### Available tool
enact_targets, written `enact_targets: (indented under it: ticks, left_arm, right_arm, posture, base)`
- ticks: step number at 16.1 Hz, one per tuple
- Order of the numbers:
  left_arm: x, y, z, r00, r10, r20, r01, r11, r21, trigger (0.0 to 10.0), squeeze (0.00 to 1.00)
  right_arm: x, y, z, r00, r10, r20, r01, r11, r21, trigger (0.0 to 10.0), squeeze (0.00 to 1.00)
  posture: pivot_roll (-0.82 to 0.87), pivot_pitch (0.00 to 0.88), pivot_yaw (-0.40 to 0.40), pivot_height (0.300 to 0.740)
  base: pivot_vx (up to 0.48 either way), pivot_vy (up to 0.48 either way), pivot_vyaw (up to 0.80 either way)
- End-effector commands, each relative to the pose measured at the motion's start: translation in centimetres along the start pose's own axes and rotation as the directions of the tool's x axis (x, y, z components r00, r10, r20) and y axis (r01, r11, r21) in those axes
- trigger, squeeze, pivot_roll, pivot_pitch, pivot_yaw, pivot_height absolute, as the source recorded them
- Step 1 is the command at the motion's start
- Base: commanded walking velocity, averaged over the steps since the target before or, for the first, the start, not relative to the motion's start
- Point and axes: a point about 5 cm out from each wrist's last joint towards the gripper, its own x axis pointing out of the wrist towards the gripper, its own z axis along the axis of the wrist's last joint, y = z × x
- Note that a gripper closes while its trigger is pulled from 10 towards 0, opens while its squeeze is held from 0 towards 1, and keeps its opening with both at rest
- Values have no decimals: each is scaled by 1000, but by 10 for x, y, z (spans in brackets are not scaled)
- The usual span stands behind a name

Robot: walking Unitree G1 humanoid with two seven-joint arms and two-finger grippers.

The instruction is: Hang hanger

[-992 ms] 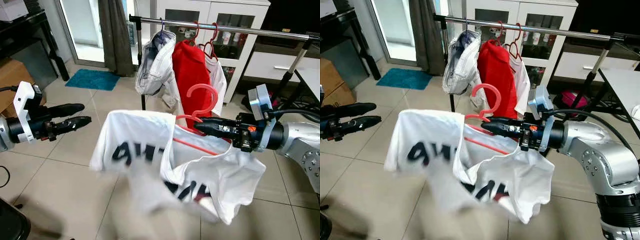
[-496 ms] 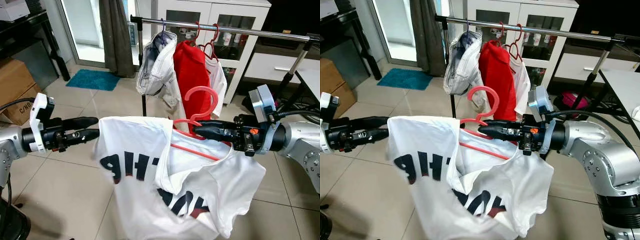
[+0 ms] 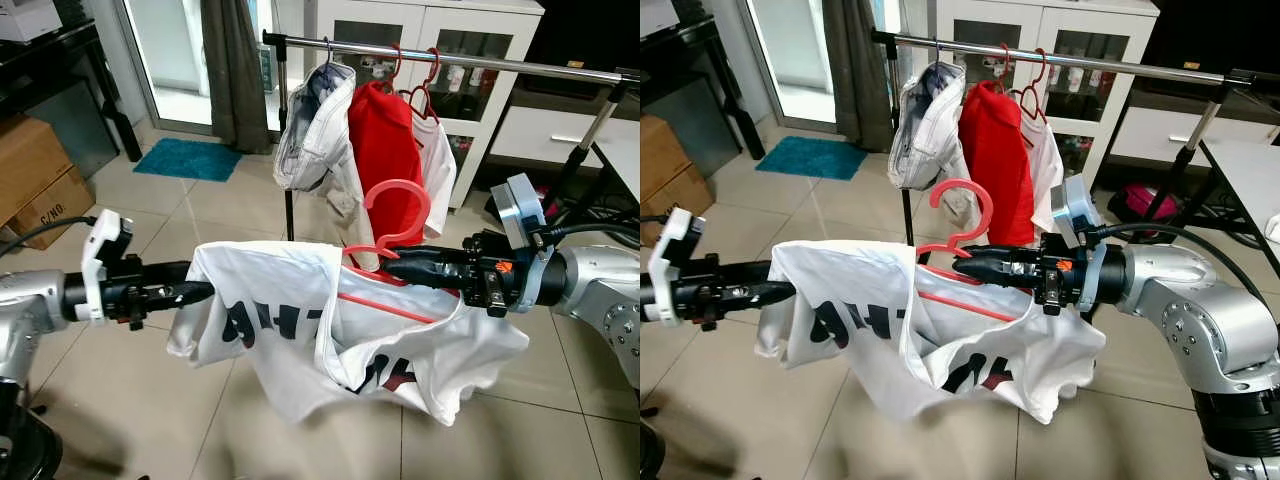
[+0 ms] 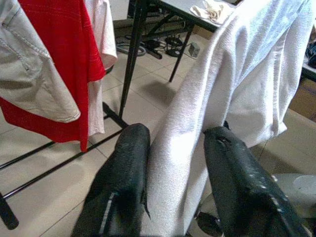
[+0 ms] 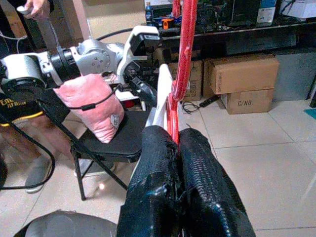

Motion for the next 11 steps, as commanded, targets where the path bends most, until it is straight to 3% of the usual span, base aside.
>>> enact_targets:
  ticks: [1,11]
  left_arm:
    - [1,1,5,1000,-4,-2,4,1000,21,0,0]
    - [-4,3,3,998,35,45,-35,999,-3,0,0]
  right_arm:
    - [1,3,5,1000,24,5,-24,999,-20,10000,0]
    - [2,1,3,1000,9,0,-9,1000,-19,10000,0]
  posture:
    - [-113,0,-1,740]
    - [-114,0,4,740]
  base:
    - [0,0,0]
    - [0,0,0]
